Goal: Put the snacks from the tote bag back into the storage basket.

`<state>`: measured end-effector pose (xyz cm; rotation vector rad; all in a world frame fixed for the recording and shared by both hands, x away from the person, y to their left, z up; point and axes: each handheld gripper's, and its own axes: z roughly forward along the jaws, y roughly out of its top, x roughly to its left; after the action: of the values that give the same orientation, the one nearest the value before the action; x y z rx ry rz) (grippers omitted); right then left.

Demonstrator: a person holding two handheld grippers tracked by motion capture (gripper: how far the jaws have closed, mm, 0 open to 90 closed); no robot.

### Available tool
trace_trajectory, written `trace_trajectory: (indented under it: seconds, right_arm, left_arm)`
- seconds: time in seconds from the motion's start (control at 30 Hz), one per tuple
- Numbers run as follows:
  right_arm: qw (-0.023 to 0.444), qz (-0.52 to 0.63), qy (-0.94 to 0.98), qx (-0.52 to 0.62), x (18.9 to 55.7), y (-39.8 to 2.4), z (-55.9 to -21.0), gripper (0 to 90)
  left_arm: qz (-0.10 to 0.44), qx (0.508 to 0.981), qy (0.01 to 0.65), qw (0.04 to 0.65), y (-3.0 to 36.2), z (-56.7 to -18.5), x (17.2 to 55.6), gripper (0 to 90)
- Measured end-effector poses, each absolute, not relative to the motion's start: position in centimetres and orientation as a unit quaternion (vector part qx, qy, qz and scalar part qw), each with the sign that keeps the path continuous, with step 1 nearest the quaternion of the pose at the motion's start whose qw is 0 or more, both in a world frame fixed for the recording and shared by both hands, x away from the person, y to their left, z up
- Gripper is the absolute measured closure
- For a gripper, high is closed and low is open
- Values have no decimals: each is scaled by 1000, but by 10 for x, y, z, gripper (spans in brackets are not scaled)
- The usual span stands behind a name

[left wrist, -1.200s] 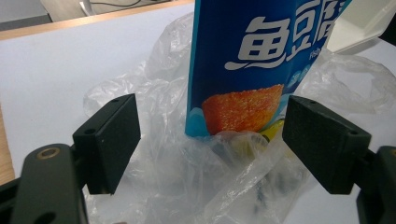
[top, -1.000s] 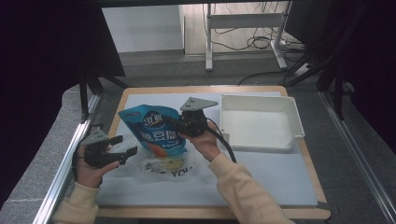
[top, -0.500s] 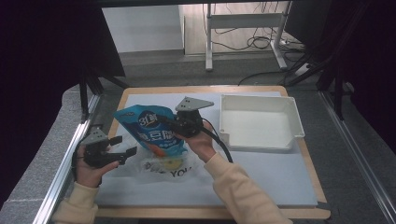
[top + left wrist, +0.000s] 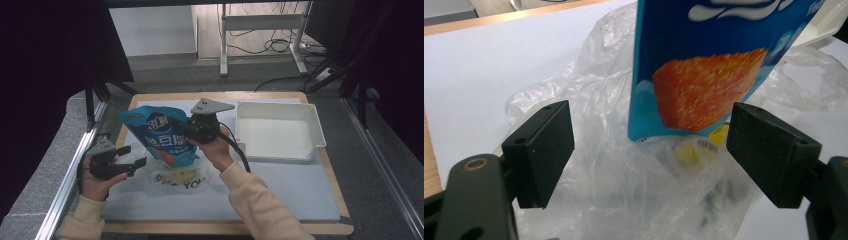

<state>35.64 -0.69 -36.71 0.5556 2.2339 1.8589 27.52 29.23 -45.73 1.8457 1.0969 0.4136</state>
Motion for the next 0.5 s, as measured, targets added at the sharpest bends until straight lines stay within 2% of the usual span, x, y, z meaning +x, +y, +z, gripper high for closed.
trace_trajectory:
  seconds: [0.5]
  right_arm:
    - [99, 642, 737, 187, 352, -16, -352, 886]
  left_arm:
    - [165, 753, 445, 456, 292, -459, 276, 193]
